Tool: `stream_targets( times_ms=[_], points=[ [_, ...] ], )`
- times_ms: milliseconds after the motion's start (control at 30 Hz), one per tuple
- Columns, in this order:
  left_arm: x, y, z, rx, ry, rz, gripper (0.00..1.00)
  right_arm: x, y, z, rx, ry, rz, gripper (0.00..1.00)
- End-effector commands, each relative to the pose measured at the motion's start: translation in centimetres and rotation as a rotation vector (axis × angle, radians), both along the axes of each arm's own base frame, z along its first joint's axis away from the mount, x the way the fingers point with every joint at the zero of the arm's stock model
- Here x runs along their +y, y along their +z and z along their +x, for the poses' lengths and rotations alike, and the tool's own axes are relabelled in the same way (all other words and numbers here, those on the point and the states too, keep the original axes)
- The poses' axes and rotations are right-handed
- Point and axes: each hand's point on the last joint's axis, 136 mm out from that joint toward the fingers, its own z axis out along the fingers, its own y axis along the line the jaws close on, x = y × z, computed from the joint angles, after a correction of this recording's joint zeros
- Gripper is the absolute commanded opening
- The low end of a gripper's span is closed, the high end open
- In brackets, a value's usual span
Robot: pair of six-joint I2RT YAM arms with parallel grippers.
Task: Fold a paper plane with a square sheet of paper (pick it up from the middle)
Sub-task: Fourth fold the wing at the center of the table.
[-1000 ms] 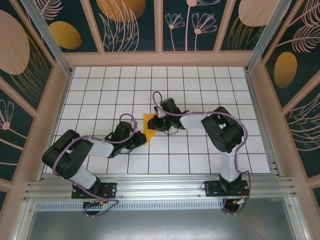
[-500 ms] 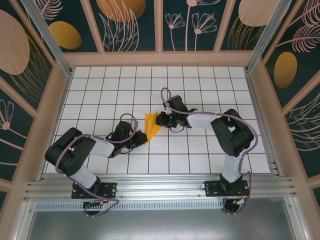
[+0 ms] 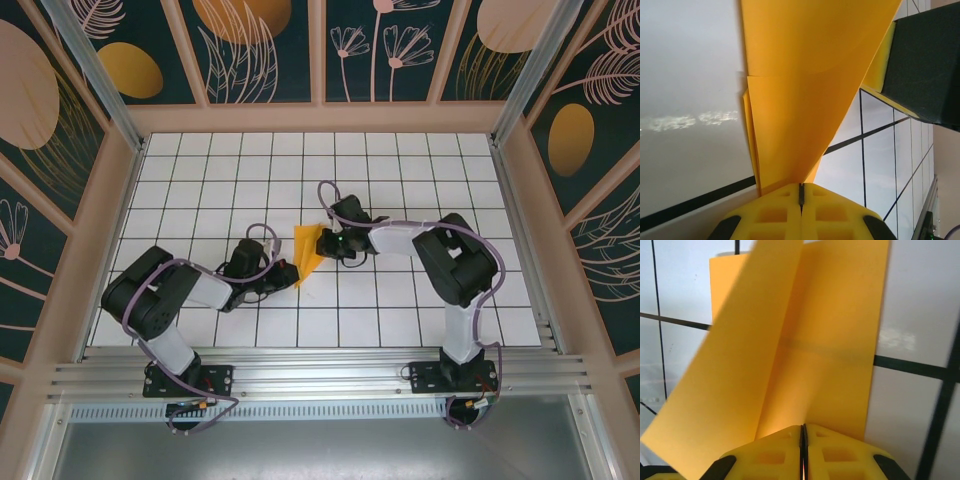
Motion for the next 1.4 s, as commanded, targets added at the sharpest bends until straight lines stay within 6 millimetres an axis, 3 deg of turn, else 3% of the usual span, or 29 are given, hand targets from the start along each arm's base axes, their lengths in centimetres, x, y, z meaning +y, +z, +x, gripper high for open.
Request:
stream_targets(
  times_ms=[0, 300, 433, 567, 667, 767, 967, 1367],
  points=[
    [-1.2, -1.8, -1.2, 0.033, -0.082, 0.032, 0.0, -3.2, -1.3, -2.4, 0.049, -0.039, -0.115, 0.11],
    [-3.3, -1.5, -1.9, 0.03, -0.164, 0.019, 0.0, -5.1, -0.5, -4.8, 0.054, -0.089, -0.123, 0.12],
    [-3.2, -2.0, -2.2, 0.039, -0.179, 0.034, 0.0, -6.4, 0.6, -3.0, -0.002, -0.11, -0.156, 0.15],
    [-3.3, -2.3, -2.8, 0.052, -0.211, 0.048, 0.0, -7.5, 3.3, -0.6, -0.082, -0.127, -0.138, 0.19],
    [-3.5, -2.6, -3.0, 0.072, -0.235, 0.052, 0.0, -6.2, 5.2, -0.5, -0.104, -0.093, -0.031, 0.2],
    [-3.8, -2.5, -2.9, 0.091, -0.233, 0.04, 0.0, -3.5, 6.5, -1.9, -0.099, -0.024, 0.118, 0.19],
    [-4.2, -1.8, -2.8, 0.135, -0.208, 0.002, 0.0, -0.3, 6.8, -3.2, -0.069, 0.054, 0.238, 0.15],
    [-4.7, -0.7, -2.5, 0.155, -0.189, -0.042, 0.0, 0.5, 4.5, -1.3, -0.05, 0.033, 0.23, 0.13]
  ],
)
